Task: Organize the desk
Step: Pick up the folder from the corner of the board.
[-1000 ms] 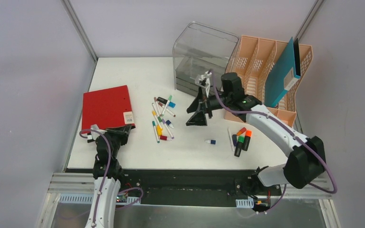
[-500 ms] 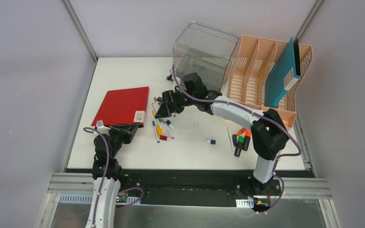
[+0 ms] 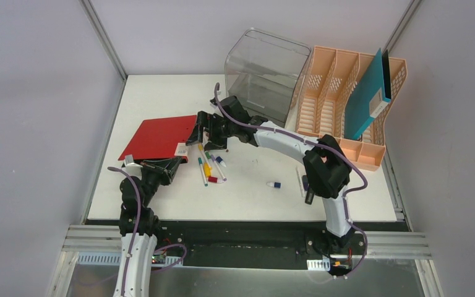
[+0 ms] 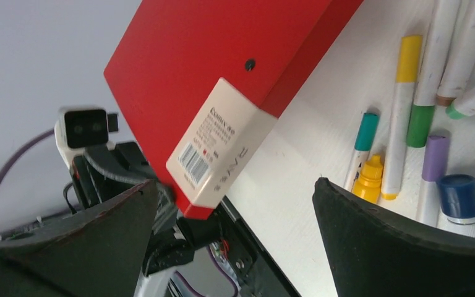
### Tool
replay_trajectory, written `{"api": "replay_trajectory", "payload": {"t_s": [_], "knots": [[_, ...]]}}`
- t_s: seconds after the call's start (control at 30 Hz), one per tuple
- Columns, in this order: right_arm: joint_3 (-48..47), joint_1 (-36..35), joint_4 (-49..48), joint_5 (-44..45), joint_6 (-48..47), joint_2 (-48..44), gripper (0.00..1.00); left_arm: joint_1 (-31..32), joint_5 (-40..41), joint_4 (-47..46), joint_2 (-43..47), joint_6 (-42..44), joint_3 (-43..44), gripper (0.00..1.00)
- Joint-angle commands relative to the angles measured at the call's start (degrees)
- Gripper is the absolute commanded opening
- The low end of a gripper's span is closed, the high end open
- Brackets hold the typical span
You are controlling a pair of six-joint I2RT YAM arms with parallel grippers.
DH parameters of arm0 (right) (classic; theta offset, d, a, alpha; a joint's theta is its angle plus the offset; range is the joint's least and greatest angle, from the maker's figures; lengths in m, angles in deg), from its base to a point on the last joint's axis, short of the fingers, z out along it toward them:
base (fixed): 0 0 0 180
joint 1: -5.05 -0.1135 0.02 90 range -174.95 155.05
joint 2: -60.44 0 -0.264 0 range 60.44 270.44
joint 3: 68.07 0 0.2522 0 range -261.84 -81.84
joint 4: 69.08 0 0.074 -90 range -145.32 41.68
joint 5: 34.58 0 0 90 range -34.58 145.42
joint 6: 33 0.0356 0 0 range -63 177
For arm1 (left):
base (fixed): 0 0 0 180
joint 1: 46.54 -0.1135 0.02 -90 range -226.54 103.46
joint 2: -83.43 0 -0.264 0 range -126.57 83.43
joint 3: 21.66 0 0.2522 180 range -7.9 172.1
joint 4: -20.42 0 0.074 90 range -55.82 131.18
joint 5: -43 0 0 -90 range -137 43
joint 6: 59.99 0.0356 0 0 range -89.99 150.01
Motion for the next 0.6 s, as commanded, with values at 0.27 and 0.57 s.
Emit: {"api": "replay_trajectory", "payload": {"t_s": [0.27, 0.57], "knots": [[-17.32, -3.06, 12.4, 8.04, 8.76, 11.41, 0.99, -0.52, -3.42, 0.02, 5.74, -2.58, 3.04, 0.0], [-21.74, -3.28, 13.09, 5.85, 12.54, 15.81, 0.96, -0.53, -4.82, 0.2, 5.77, -3.15, 3.25, 0.0]]}}
